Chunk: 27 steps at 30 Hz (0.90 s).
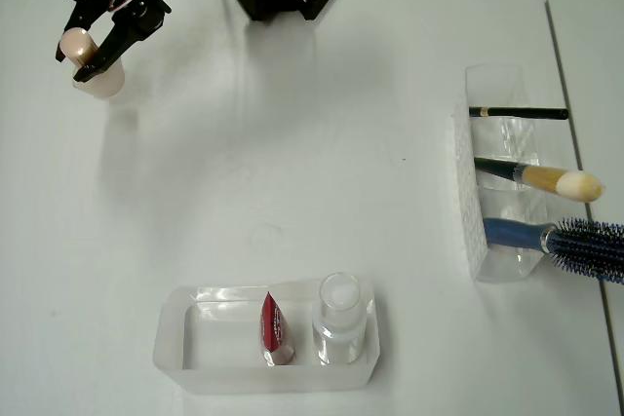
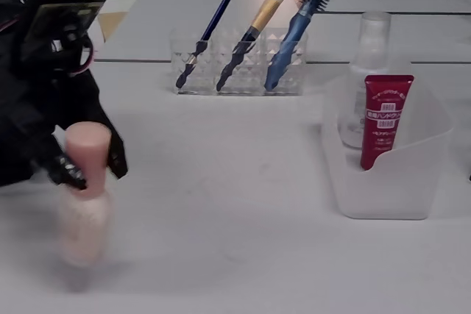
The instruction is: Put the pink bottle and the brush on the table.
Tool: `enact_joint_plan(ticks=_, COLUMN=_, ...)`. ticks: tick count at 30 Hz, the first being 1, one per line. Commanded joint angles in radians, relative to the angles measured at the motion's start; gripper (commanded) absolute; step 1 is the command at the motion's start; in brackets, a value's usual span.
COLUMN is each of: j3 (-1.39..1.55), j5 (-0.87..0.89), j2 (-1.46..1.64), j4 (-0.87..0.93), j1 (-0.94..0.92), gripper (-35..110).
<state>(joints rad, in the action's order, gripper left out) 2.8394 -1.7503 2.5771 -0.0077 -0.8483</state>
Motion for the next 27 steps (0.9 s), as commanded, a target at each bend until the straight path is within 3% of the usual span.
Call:
enact_joint_plan(ticks=1, j3=-0.008, j5=-0.011, j2=-0.015, j4=-0.023, j1=-0.032, gripper=0)
enact_joint_plan(ticks=18, j3=0.003, j5=-0.044, j2=-0.233, j4=-0.35, j1=-0.1, gripper=0)
enact_joint_plan(ticks=27, j3=0.015, j5=0.098, j2=-0.325, j4=-0.489, j1=-0.1, gripper=0)
